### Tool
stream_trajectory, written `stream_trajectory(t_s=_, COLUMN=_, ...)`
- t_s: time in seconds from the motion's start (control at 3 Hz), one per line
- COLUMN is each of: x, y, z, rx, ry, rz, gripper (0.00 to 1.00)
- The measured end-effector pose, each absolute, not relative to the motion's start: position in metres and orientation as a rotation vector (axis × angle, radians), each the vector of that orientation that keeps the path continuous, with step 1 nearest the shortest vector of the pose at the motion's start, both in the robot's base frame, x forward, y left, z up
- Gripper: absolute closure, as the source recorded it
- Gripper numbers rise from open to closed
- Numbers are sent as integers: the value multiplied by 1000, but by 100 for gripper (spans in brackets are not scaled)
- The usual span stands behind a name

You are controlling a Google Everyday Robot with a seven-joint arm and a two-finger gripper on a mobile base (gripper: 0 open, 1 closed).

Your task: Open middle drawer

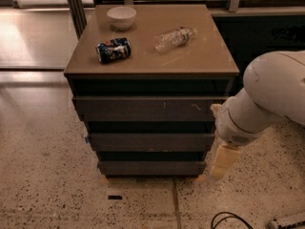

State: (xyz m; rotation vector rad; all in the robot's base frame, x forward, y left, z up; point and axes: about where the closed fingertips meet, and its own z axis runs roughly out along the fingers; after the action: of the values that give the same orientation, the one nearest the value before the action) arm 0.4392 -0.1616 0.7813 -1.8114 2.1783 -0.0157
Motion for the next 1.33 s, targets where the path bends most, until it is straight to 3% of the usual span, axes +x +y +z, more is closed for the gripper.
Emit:
stream_trajectory(t_s=0.67, x=462, y=-134, z=694, rx=-1875, ry=2138, rz=-10, gripper=0)
stream_trajectory(t_s=1.33, x=460, y=-132, z=681, rx=-1876, ry=2127, rz=-12, gripper=0)
